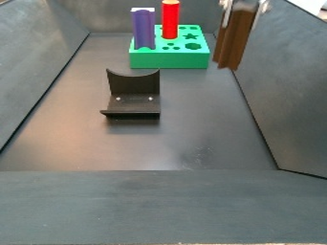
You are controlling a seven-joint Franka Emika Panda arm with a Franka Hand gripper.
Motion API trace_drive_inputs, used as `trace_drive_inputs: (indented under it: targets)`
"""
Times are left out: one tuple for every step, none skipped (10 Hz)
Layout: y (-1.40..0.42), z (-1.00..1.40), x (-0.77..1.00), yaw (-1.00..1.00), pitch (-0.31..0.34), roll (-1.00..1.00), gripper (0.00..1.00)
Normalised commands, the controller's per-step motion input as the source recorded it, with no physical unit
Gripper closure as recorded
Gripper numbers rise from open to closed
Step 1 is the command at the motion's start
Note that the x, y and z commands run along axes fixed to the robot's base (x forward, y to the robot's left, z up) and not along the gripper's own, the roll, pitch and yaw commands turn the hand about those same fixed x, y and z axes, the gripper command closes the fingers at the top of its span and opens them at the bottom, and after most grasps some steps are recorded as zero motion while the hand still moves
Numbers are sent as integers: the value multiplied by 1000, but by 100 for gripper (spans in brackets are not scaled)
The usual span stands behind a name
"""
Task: Pick up the star object. Move up. Move to above the board. Insert the star object.
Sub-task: Move to above the board.
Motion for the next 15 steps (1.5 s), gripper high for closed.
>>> trace_drive_inputs:
  targets:
    - [158, 1000, -54, 24, 77, 66, 100]
    - [141, 1000, -47, 18, 76, 61, 100]
    - [127, 1000, -40, 14, 77, 57, 100]
    - [117, 1000, -34, 10, 77, 55, 100]
    - [68, 744, -19, 7, 77, 46, 100]
    - [43, 582, -11, 8, 72, 40, 100]
    - [29, 420, -6, 7, 76, 39, 100]
    - [14, 207, 2, 4, 80, 41, 100]
    - [-1000, 125, 312, 792, 413, 11, 100]
    - [-1000, 109, 316, 757, 399, 22, 100]
    - [-1000, 117, 334, 494, 345, 6, 100]
    - [-1000, 116, 346, 289, 268, -46, 100]
    - [-1000, 116, 347, 201, 217, -31, 100]
    - [-1000, 121, 345, 80, 128, 15, 100]
    - [-1000, 122, 349, 60, 104, -1, 100]
